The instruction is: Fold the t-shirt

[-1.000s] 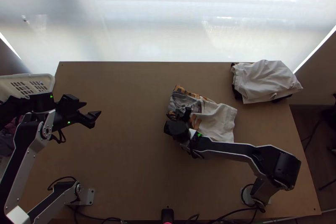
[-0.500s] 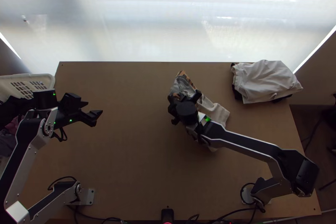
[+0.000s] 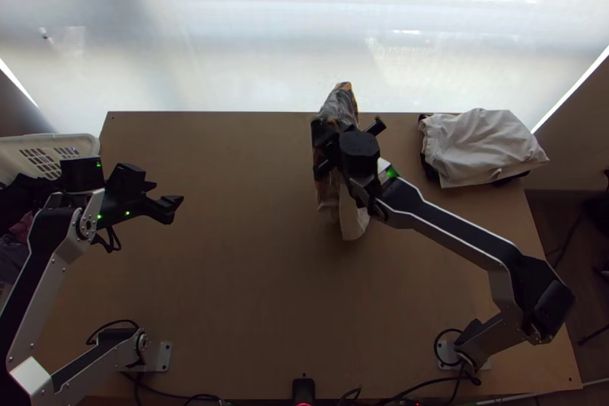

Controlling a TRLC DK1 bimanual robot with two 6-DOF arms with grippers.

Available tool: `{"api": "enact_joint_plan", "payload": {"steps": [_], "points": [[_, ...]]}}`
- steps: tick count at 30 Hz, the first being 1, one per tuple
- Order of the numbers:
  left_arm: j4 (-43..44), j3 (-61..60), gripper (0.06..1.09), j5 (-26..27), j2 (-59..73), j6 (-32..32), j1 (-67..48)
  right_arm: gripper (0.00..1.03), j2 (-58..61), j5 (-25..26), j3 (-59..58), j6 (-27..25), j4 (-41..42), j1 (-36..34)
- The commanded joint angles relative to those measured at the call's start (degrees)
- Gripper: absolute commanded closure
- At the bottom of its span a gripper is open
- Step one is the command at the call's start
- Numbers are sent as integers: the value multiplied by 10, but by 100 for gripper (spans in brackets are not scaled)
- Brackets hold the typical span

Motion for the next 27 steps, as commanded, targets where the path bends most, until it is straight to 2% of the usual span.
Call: {"api": "enact_joint_plan", "payload": {"steps": [1,11,27], "points": [[-8,5,11,-16,5,-5,0,100,29,-17,62,22,6,-30],[-15,11,11,-26,6,-21,-2,100,43,-21,109,39,15,-49],[-15,-3,11,-33,11,-22,-7,100,26,-20,94,45,15,-93]]}}
